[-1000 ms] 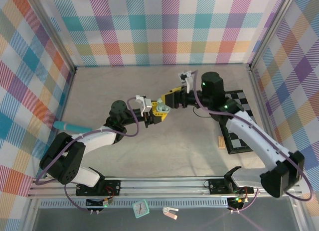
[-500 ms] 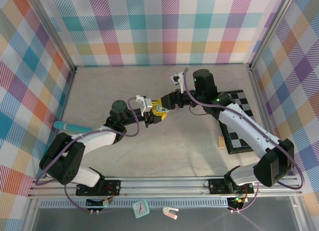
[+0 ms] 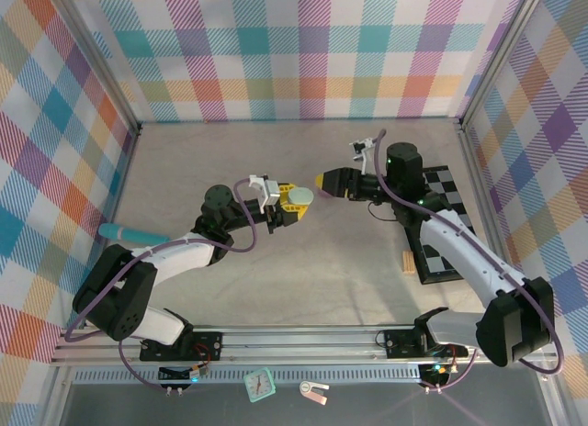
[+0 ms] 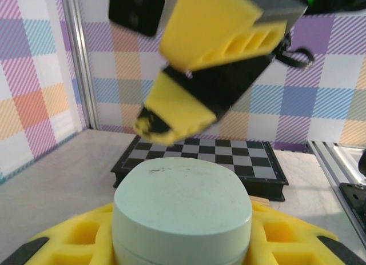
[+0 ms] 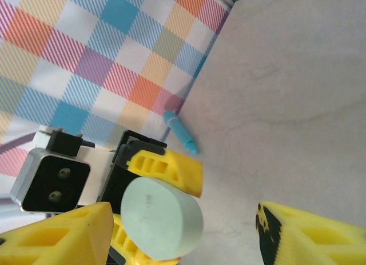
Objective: Insert the wireless bluetooth earbuds into the charging case
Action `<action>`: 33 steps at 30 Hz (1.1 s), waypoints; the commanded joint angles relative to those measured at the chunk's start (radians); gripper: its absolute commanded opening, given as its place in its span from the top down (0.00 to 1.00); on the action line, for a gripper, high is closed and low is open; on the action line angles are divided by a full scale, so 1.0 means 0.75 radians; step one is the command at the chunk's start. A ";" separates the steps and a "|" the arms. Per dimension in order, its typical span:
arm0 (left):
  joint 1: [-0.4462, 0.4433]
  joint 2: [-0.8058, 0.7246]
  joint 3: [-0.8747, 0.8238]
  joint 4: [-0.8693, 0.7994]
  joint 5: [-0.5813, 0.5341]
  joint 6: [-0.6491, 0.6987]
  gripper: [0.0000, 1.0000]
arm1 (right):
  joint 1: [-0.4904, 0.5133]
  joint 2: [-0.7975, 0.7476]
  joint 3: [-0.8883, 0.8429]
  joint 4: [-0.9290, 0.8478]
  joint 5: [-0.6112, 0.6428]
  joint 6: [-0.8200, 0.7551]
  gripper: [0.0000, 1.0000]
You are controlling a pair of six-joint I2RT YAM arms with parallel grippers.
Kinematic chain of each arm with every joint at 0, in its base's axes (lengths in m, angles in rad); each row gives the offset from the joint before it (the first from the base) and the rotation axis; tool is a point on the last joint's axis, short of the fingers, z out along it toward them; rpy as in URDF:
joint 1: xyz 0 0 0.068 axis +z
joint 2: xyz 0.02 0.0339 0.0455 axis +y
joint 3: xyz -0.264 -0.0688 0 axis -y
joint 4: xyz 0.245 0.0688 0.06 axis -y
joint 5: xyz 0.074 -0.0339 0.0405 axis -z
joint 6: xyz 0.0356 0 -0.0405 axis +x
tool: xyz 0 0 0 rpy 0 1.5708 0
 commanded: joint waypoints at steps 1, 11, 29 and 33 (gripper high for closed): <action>0.004 0.001 0.047 0.152 -0.014 -0.021 0.65 | 0.005 0.023 -0.036 0.272 -0.157 0.289 0.33; 0.004 0.101 0.079 0.364 -0.039 -0.105 0.65 | 0.017 0.144 -0.166 0.791 -0.233 0.697 0.38; 0.002 0.122 0.087 0.294 -0.079 -0.043 0.66 | 0.059 0.278 -0.179 1.080 -0.231 0.886 0.54; 0.002 0.122 0.089 0.276 -0.088 -0.025 0.65 | 0.059 0.271 -0.177 1.085 -0.227 0.888 0.66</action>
